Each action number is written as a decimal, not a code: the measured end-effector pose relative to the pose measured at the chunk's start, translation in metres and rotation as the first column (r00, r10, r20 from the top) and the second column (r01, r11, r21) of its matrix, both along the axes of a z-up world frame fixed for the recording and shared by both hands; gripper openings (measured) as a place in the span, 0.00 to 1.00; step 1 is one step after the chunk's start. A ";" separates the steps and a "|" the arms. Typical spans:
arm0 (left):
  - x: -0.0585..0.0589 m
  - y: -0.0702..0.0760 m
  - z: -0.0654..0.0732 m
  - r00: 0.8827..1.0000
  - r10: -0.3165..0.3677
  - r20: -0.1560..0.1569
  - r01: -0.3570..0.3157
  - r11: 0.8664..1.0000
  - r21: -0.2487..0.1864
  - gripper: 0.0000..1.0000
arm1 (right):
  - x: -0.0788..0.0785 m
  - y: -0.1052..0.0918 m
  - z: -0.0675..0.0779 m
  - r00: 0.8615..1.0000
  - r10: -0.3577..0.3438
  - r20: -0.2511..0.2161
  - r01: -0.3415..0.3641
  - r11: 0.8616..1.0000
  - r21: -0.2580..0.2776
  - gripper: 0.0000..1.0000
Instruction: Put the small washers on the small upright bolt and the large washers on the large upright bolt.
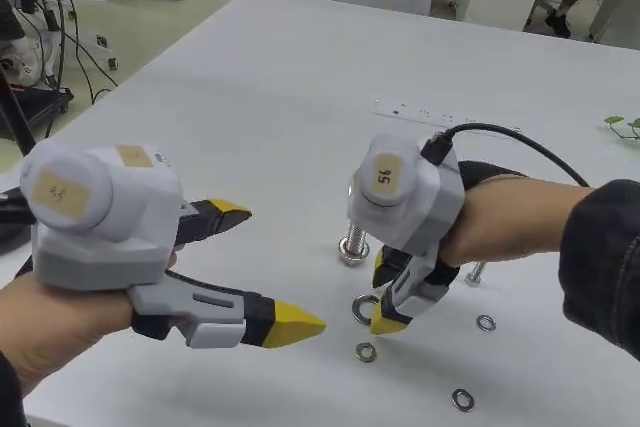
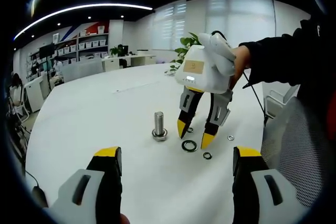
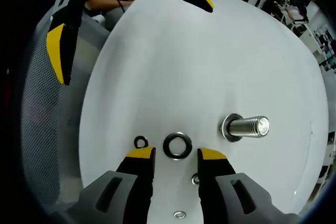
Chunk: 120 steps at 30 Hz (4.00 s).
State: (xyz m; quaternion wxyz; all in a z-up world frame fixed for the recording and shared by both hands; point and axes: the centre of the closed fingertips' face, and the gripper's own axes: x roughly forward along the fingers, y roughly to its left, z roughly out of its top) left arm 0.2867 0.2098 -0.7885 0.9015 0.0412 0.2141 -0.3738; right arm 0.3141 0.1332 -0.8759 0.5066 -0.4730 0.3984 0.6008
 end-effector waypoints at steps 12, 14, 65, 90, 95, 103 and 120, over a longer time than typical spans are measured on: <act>0.002 0.000 0.001 1.000 0.002 0.004 -0.002 1.000 -0.006 0.87 | 0.001 0.002 -0.006 1.000 0.012 0.006 -0.012 1.000 -0.017 0.33; 0.002 0.000 0.001 1.000 0.003 0.005 -0.003 1.000 -0.006 0.87 | 0.001 0.003 -0.006 1.000 0.010 0.006 -0.010 1.000 -0.016 0.32; -0.004 0.001 -0.001 1.000 -0.004 0.000 0.004 1.000 0.002 0.87 | -0.006 0.006 -0.005 1.000 -0.009 0.021 0.010 0.999 -0.048 0.22; -0.004 -0.001 -0.003 1.000 -0.011 -0.010 0.011 1.000 0.011 0.86 | -0.005 0.006 -0.005 0.999 -0.017 0.026 0.019 0.999 -0.045 0.22; -0.003 -0.001 -0.004 1.000 -0.013 -0.011 0.013 1.000 0.013 0.86 | -0.004 0.005 -0.005 0.999 -0.029 0.022 0.029 0.999 -0.037 0.21; -0.003 -0.003 -0.004 1.000 -0.016 -0.012 0.016 1.000 0.014 0.86 | -0.003 0.000 -0.005 0.999 -0.036 0.025 0.038 0.998 -0.047 0.21; -0.002 -0.005 -0.005 1.000 -0.023 -0.018 0.023 1.000 0.014 0.86 | 0.005 -0.019 -0.004 0.997 -0.071 0.035 0.073 0.995 -0.066 0.22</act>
